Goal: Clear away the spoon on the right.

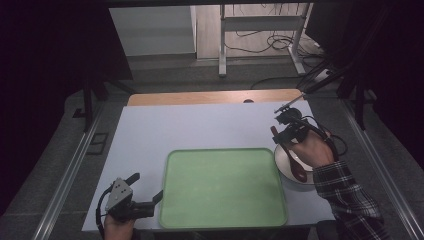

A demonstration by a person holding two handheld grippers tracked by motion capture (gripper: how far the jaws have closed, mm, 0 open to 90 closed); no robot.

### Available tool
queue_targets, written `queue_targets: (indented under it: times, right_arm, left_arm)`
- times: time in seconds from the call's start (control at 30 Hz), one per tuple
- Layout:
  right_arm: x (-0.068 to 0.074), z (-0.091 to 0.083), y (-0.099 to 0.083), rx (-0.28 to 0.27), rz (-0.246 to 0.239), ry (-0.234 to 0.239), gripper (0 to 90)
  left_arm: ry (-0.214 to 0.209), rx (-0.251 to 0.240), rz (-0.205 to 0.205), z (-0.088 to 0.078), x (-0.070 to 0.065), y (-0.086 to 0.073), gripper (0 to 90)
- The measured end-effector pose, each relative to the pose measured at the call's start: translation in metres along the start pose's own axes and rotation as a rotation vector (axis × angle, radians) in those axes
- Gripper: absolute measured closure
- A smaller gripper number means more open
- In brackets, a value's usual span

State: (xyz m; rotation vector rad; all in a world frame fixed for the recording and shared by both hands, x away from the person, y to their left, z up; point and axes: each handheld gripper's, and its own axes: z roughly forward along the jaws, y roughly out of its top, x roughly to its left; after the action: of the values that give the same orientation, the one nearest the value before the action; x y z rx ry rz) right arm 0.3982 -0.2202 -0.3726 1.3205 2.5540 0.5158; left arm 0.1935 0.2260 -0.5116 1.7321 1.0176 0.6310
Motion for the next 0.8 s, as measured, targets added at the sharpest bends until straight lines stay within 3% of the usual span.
queue_targets:
  times: [0.43,0.8]
  right_arm:
    - [0.022,0.023,0.004,0.071,-0.011,0.049,76.5]
    - [0.045,0.053,0.007,0.132,-0.023,0.086,76.5]
  left_arm:
    - [-0.002,-0.002,0.001,0.0,0.0,0.0,1.4]
    - [-0.005,-0.002,0.001,0.0,0.0,0.0,1.4]
